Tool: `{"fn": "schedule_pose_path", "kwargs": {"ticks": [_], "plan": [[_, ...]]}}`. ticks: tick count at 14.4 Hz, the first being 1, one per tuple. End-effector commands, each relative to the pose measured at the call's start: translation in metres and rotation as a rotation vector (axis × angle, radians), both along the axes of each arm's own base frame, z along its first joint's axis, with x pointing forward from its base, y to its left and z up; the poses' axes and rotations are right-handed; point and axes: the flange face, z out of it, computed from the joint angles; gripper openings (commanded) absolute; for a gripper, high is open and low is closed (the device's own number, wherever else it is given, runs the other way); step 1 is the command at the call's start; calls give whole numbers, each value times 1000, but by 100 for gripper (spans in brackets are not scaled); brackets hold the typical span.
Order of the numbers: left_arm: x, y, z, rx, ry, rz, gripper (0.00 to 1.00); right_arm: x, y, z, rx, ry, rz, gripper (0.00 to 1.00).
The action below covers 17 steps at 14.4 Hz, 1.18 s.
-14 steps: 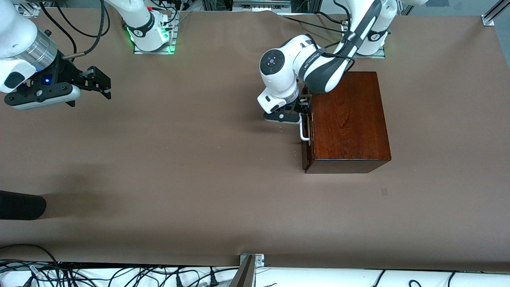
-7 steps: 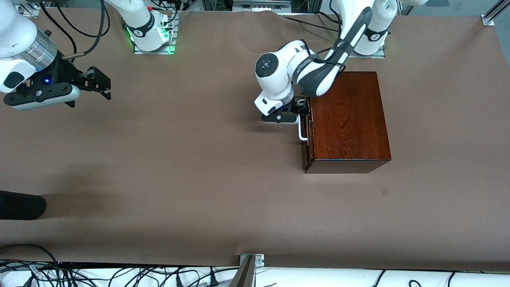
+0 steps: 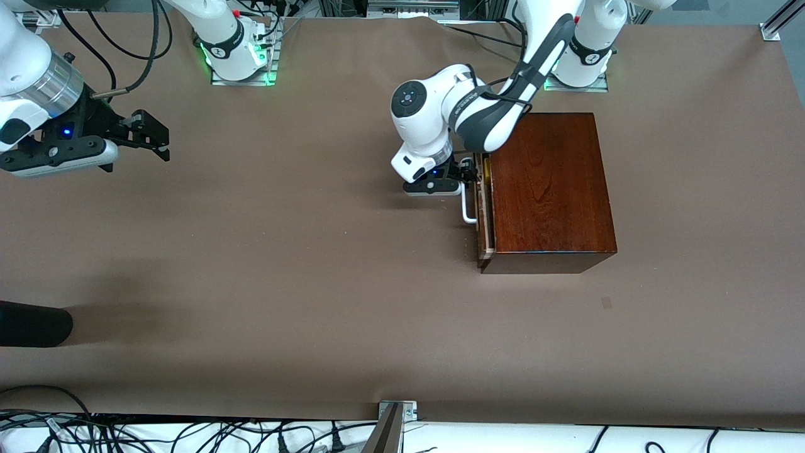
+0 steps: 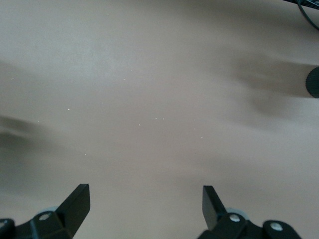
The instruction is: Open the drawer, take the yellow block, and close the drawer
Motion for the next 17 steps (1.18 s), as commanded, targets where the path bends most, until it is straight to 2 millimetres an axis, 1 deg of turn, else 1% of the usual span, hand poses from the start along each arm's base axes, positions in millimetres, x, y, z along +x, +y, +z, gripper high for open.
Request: {"fn": "schedule_pose_path", "kwargs": {"ticks": [1,2,3,4,7,8,9,11,12,15,17], "plan": [[6,-63,-22,-129,-29,-29,100,1,-6,4,-11,-11,-8,100],[6,-67,-24,-139,-32,-29,100,1,-7,3,-11,-10,-8,100],[5,-73,-20,-162,-43,-37,100,1,-7,4,-10,-11,-8,100],[0,-79,-19,-174,-40,-41,100,1,-7,4,-11,-11,-6,100],[-3,-87,-14,-194,-38,-37,100,2,-9,3,-12,-10,-9,100],[-4,-90,-14,-197,-39,-40,100,3,-14,3,-12,-10,-18,100],[-6,-97,-10,-206,-44,-47,100,4,-14,-1,-13,-4,-18,100],[-6,-99,-12,-209,-46,-37,100,4,-16,-1,-12,-4,-20,100],[-6,-103,-6,-218,-55,-33,100,5,-17,-1,-12,-4,-21,100],[-1,-105,1,-231,-66,-26,100,6,-20,-1,-15,-4,-27,100],[1,-107,1,-235,-68,-23,100,7,-21,-2,-21,-5,-29,100]]}}
